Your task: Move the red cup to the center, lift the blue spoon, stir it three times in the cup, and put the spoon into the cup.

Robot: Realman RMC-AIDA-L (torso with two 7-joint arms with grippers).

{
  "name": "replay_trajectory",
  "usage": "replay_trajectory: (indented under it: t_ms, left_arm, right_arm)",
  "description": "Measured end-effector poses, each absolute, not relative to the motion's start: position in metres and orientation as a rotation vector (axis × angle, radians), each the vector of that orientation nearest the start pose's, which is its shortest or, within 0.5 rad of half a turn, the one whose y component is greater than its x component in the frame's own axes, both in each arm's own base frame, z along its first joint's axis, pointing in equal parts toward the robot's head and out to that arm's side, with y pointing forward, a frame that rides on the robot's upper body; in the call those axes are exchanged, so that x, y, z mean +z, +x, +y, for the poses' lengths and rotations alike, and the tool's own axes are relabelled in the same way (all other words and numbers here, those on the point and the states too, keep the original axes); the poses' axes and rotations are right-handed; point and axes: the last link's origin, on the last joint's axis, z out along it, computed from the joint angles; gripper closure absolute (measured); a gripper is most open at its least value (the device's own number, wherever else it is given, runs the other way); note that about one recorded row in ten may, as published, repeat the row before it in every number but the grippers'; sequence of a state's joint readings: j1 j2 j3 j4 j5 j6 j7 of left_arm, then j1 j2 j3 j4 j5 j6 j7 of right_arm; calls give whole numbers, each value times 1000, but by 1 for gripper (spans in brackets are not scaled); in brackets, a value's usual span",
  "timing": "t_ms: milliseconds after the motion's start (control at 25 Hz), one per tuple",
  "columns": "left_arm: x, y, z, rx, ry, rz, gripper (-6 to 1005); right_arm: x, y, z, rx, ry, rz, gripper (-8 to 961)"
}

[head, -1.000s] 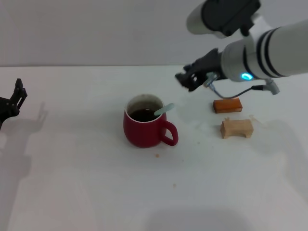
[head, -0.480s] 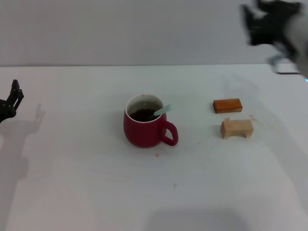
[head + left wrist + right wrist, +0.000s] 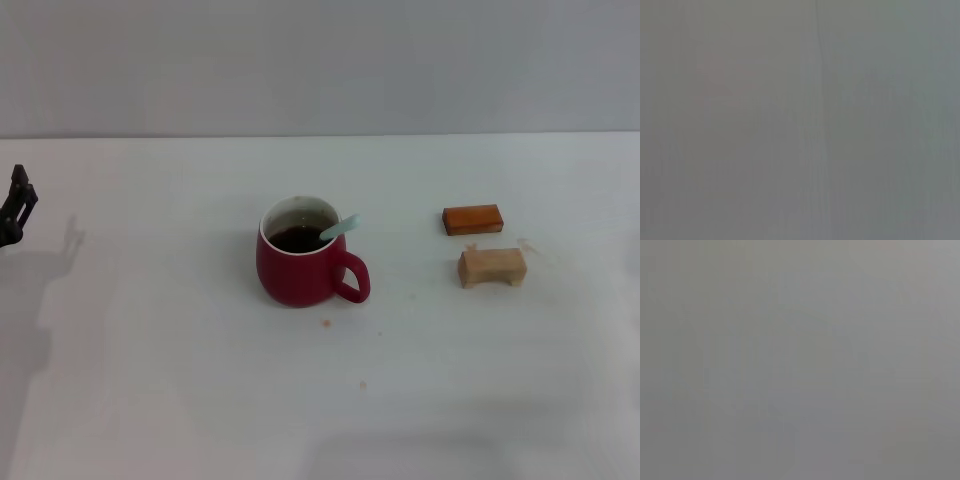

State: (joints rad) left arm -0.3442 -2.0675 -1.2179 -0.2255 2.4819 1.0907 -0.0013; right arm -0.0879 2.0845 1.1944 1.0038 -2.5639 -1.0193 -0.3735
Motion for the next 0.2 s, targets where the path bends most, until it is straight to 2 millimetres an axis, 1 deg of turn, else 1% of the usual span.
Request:
replay_trajectory:
  t_ms: [120, 200]
  left_arm:
    - [17, -365, 318, -550, -1413, -571, 152]
    - [19, -367, 317, -560, -1401, -587, 152]
  right_arm:
    - [45, 314, 257, 603, -1159, 352, 720]
    - [49, 330, 244, 577, -1082, 379, 720]
